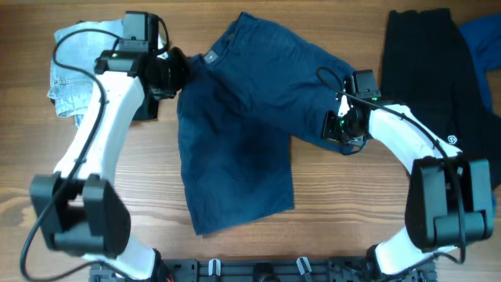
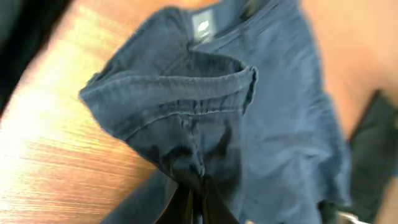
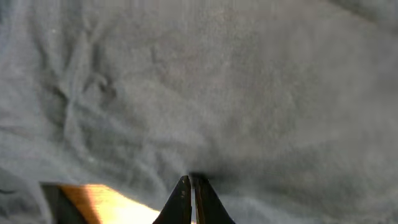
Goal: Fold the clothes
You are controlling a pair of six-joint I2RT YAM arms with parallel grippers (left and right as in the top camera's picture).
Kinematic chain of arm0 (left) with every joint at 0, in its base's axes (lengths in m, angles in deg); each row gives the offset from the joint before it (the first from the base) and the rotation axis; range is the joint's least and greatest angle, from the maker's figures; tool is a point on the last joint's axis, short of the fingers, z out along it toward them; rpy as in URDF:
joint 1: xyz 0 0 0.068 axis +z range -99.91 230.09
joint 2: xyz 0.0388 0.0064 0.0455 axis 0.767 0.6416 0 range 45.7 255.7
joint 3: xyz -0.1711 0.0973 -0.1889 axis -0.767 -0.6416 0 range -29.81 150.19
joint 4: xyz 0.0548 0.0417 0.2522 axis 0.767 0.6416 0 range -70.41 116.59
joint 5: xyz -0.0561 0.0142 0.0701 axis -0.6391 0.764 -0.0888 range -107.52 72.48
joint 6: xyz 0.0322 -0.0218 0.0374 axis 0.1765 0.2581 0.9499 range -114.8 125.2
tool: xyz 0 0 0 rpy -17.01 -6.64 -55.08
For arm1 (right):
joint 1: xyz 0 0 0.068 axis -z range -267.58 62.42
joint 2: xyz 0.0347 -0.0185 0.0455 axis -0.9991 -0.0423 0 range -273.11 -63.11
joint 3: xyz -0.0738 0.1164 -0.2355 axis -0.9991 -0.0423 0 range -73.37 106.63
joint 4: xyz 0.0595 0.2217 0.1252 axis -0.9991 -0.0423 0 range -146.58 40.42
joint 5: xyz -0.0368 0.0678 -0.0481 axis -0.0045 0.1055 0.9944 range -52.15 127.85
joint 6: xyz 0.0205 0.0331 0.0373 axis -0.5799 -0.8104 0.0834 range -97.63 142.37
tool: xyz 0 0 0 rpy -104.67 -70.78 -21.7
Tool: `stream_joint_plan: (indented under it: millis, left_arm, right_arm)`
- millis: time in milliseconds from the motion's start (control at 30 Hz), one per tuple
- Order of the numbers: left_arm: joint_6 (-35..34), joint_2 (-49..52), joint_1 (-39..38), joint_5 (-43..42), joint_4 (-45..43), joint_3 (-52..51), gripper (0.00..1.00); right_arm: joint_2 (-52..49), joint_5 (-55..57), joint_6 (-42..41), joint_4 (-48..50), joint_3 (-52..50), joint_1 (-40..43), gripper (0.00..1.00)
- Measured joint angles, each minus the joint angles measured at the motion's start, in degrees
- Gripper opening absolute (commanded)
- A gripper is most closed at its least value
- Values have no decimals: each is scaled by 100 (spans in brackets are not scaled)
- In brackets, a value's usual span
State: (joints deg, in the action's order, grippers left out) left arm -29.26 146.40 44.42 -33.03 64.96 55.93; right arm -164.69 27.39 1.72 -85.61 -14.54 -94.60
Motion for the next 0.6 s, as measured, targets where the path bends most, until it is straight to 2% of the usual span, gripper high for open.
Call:
stream_joint_plan:
  millis: [200, 300, 433, 600]
  left_arm:
    - [-365, -1029, -68, 334, -120, 2, 4]
    - [-498, -1056, -339, 704, -66, 0, 4]
    - [-758, -1051, -942, 1322, -146, 0, 4]
    - [-944, -946, -1528, 1768, -452, 0, 4]
  right_arm:
    - [-413, -2, -109, 699, 17, 61, 4]
    - [-621, -201, -164, 1145, 122, 251, 4]
    - [-1069, -479, -208, 2275, 319, 643, 4]
    - [-1416, -361, -210, 3582, 363, 752, 4]
